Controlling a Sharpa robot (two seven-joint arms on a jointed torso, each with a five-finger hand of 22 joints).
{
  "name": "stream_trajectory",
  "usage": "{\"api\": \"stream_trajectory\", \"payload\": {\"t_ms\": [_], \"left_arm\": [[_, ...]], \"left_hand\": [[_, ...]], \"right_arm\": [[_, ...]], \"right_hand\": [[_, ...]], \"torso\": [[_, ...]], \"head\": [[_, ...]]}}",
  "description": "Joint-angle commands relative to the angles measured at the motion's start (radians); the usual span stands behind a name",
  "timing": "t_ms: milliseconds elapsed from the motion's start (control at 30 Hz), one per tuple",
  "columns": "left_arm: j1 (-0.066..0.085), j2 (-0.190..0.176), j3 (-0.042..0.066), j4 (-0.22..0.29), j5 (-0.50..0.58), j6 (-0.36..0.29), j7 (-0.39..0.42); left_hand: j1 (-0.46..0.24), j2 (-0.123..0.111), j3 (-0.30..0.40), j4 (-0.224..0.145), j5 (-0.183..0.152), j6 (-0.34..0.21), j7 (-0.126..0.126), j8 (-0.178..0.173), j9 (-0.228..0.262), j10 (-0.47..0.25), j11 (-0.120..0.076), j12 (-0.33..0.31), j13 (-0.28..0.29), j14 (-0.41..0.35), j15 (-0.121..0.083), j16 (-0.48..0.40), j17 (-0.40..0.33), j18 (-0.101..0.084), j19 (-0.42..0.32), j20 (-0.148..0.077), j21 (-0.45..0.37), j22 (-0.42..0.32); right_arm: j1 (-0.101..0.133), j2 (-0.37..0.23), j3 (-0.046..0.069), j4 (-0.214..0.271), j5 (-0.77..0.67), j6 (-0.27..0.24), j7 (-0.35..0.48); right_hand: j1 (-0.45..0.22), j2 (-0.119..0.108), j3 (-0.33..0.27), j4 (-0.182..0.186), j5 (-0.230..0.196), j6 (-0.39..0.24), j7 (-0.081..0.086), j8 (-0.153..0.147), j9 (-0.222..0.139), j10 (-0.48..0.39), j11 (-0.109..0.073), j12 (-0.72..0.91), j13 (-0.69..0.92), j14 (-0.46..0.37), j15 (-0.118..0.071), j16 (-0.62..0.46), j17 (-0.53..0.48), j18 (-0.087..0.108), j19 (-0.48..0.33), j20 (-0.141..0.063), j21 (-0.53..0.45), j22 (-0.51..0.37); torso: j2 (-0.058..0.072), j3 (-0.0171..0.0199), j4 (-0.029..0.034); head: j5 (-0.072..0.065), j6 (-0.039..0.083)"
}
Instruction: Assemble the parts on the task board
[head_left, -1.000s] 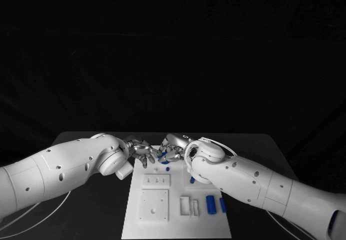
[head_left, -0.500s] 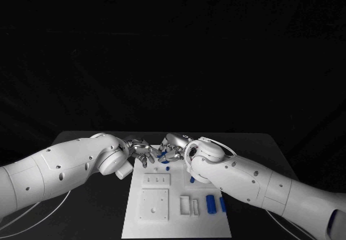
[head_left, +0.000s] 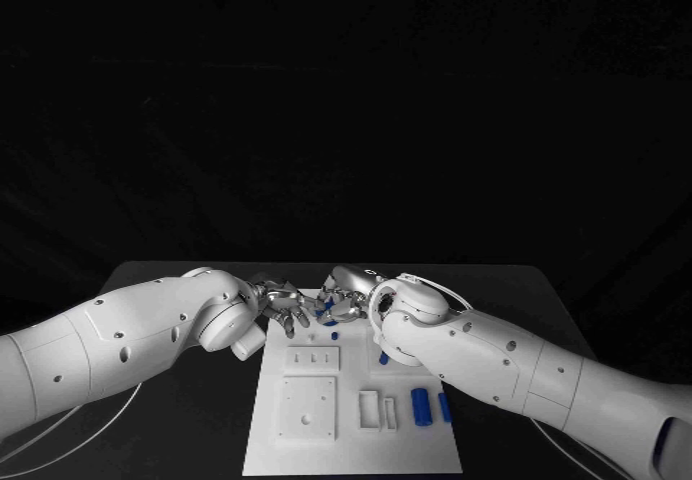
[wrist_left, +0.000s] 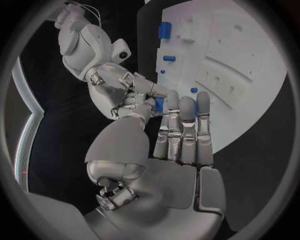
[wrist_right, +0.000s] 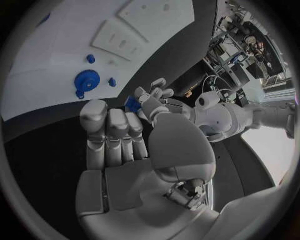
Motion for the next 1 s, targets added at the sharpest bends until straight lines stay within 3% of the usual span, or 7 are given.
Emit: {"api": "stream_trajectory", "payload": {"t_ms": [33,667,1000], "left_arm": [[-0.003,0.005,0.0,0.001,0.005,0.024,-0.01],[-0.006,0.01,-0.001,-0.009,0.01,0.024,-0.011],[-0.006,0.011,-0.001,-0.016,0.029,0.021,-0.007]], "left_hand": [[0.012,0.014,-0.027,0.002,0.003,-0.002,0.006,-0.002,-0.012,-0.007,-0.002,0.004,0.001,0.0,-0.001,-0.005,-0.001,-0.007,0.009,0.002,-0.006,-0.001],[0.041,0.049,-0.019,-0.01,0.012,-0.006,0.006,-0.002,-0.029,-0.005,-0.002,-0.001,-0.003,-0.001,-0.002,-0.005,-0.002,-0.006,0.011,0.001,-0.009,0.001],[0.045,0.07,0.017,-0.036,0.042,-0.007,0.006,0.001,-0.02,0.002,-0.003,-0.007,-0.009,0.001,-0.003,-0.001,0.0,-0.005,0.01,0.0,-0.005,0.007]], "right_arm": [[0.0,0.002,0.001,0.002,-0.007,0.005,0.001],[0.0,0.005,-0.001,0.001,-0.007,0.017,0.003],[0.0,0.006,-0.004,0.001,-0.005,0.016,0.005]], "right_hand": [[-0.007,0.002,0.0,0.008,0.008,0.01,-0.001,0.004,0.001,-0.005,0.001,0.001,-0.001,0.002,0.004,-0.003,0.0,0.005,0.058,0.008,-0.003,0.097],[-0.007,0.002,0.0,0.008,0.008,0.01,-0.001,0.004,0.001,-0.005,0.001,0.001,-0.001,0.002,0.004,-0.003,0.0,0.005,0.058,0.008,-0.003,0.097],[-0.007,0.002,-0.001,0.009,0.009,0.01,0.0,0.003,0.001,-0.006,0.001,0.001,-0.002,0.002,0.004,-0.004,-0.001,0.005,0.058,0.008,-0.006,0.096]], "torso": [[0.0,0.0001,0.0002],[0.0,0.0003,0.0003],[0.0,0.0009,-0.0001]], "head": [[-0.003,-0.001],[-0.006,-0.005],[-0.005,-0.007]]}}
